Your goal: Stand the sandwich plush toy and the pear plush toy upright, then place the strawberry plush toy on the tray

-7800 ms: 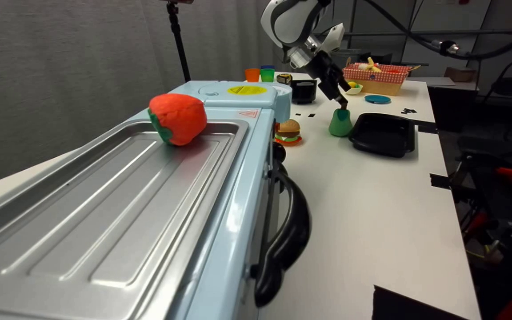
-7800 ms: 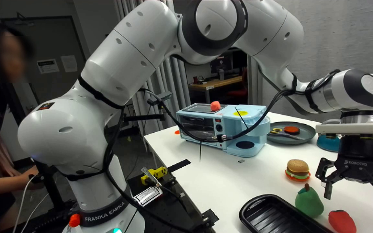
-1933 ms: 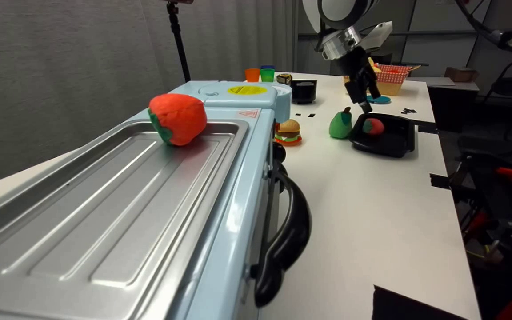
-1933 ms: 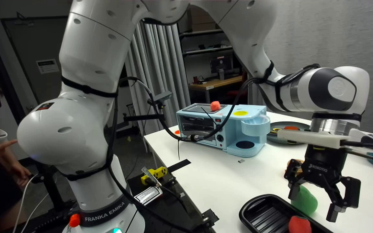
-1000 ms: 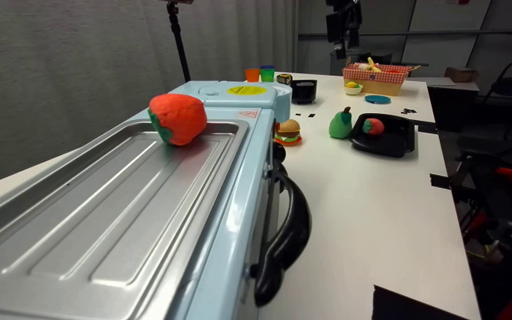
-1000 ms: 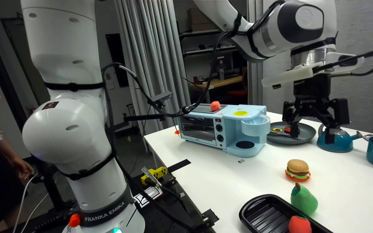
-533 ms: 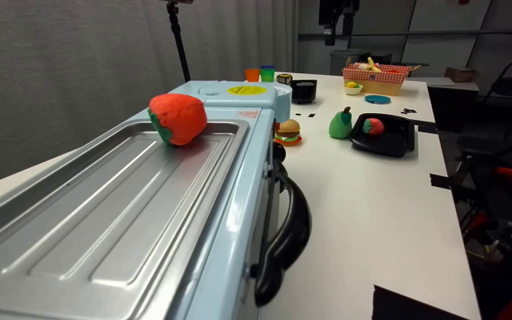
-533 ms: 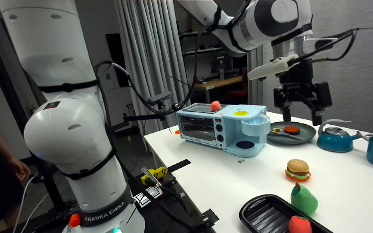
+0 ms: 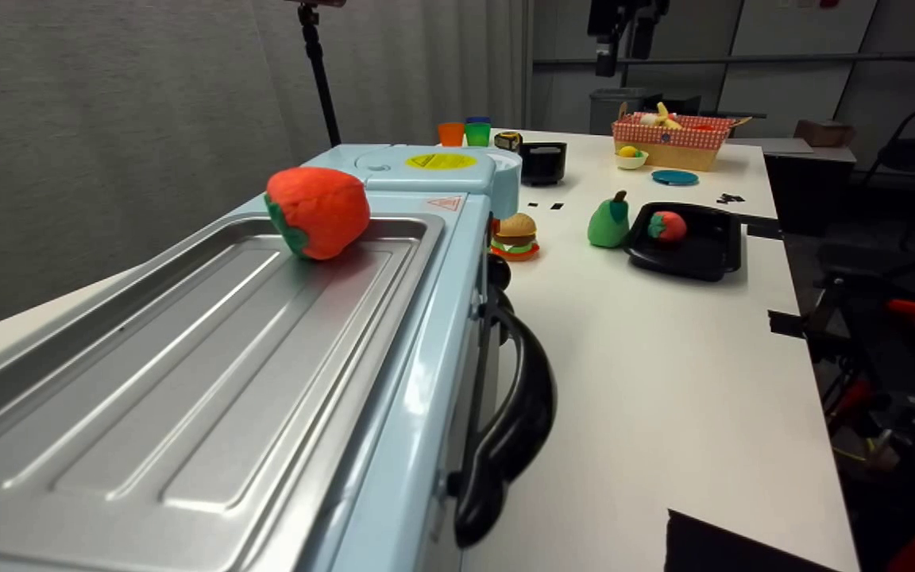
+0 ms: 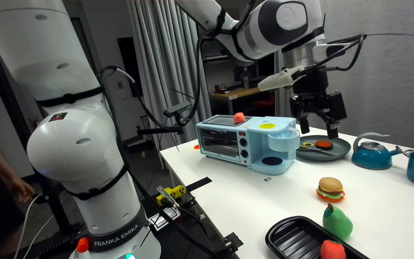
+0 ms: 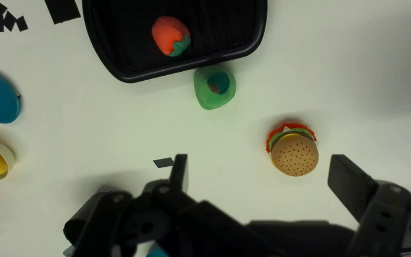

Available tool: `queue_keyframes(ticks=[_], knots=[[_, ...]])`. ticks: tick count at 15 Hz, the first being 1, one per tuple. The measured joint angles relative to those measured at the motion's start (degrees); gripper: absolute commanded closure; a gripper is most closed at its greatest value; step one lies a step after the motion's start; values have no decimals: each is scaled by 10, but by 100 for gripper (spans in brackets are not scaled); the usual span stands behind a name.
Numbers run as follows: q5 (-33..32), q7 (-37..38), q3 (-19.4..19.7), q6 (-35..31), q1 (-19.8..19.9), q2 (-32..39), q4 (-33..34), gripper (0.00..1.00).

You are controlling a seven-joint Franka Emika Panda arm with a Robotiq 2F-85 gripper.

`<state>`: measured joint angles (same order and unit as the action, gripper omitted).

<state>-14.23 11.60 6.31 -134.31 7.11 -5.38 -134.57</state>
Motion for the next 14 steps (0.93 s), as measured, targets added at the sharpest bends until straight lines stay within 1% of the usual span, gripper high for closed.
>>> queue_keyframes(ticks=[14], knots=[[0, 1, 0, 0, 0, -6, -6, 0]])
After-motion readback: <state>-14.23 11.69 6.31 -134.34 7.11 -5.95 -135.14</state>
